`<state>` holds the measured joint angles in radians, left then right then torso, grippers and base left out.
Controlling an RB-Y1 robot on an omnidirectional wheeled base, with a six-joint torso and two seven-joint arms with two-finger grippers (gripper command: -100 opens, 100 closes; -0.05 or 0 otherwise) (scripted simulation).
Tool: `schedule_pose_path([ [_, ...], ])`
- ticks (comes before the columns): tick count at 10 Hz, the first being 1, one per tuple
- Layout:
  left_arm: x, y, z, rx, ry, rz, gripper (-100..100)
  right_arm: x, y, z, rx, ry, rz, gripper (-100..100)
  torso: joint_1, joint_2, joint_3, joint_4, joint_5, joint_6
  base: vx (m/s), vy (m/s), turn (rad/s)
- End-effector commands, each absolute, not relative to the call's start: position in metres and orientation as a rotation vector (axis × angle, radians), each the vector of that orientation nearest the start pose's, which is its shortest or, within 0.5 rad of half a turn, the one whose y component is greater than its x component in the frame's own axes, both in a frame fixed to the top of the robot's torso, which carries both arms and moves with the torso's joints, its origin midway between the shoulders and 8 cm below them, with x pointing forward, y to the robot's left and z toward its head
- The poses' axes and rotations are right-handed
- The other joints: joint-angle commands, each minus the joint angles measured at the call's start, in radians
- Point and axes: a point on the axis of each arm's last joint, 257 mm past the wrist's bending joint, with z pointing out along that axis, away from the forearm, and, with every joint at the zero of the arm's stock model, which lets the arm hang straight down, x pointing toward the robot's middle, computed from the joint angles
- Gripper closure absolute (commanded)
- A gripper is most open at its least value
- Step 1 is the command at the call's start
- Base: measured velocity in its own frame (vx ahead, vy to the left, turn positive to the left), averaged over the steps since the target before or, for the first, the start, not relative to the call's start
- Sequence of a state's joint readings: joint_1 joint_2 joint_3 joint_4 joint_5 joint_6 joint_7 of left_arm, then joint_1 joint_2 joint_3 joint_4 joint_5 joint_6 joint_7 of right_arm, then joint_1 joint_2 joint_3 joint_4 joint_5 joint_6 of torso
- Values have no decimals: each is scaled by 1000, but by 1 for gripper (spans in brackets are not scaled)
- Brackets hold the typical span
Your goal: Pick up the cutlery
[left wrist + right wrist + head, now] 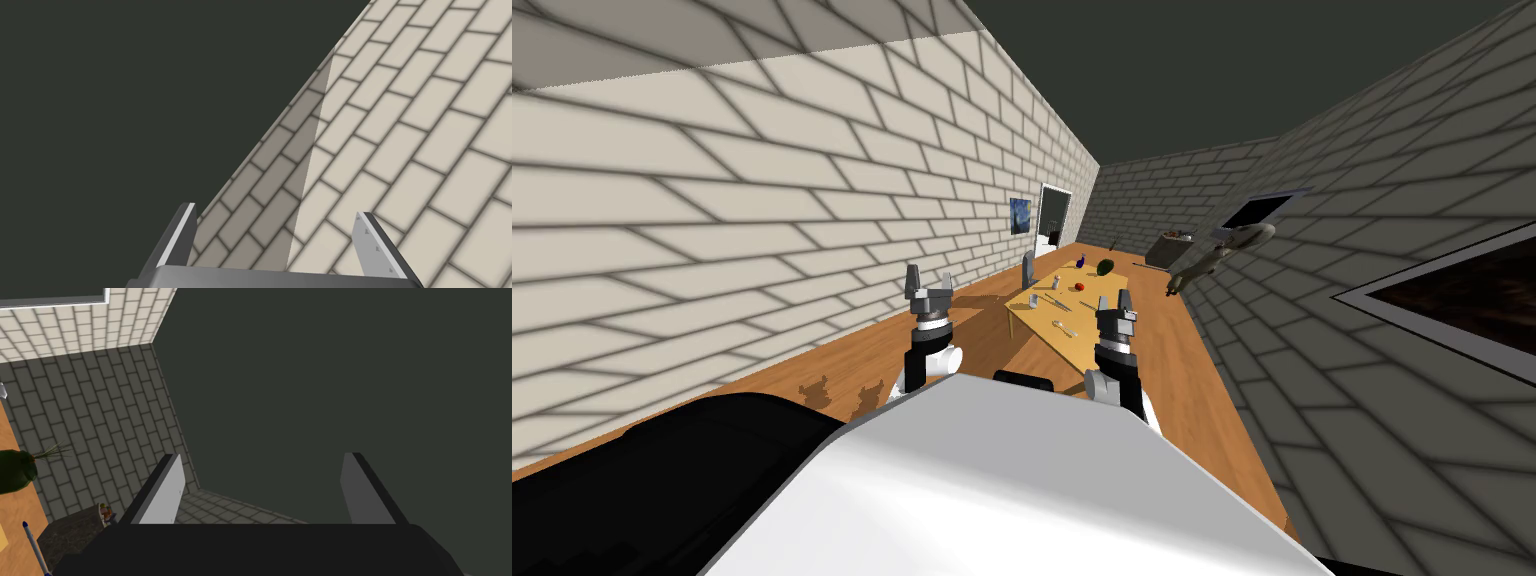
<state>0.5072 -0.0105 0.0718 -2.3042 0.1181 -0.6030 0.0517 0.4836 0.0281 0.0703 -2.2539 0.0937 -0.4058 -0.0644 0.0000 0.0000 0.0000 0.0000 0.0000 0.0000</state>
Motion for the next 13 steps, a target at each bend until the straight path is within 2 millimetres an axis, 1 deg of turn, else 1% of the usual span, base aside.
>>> schedule_pose_path([
  [1, 311, 314, 52, -640, 427, -1371, 0, 371, -248, -3, 717, 736, 1340, -100, 0, 0, 0, 0, 0, 0, -10, 1, 2],
  [4, 311, 314, 52, -640, 427, -1371, 0, 376, -250, -16, 667, 830, 1289, -100, 0, 1, 1, 0, 0, 0, -23, 7, 13],
  [6, 311, 314, 52, -640, 427, -1371, 0, 383, -254, -30, 637, 905, 1236, -100, 0, 2, 1, 0, 0, 0, -25, 5, 42],
  [9, 311, 314, 52, -640, 427, -1371, 0, 394, -265, -61, 596, 1038, 1130, -100, 0, 1, 1, 0, 0, 0, -16, 9, 83],
  [11, 311, 314, 52, -640, 427, -1371, 0, 402, -277, -90, 572, 1141, 1043, -100, 0, 0, 0, 0, 0, 0, 1, 15, 134],
  [12, 311, 314, 52, -640, 427, -1371, 0, 402, -277, -90, 565, 1147, 1041, -100, 0, 0, 0, 0, 0, 0, 7, 7, 38],
  [13, 311, 314, 52, -640, 427, -1371, 0, 406, -284, -107, 551, 1204, 992, -100, 0, 0, 0, 0, 0, 0, 9, 8, 83],
])
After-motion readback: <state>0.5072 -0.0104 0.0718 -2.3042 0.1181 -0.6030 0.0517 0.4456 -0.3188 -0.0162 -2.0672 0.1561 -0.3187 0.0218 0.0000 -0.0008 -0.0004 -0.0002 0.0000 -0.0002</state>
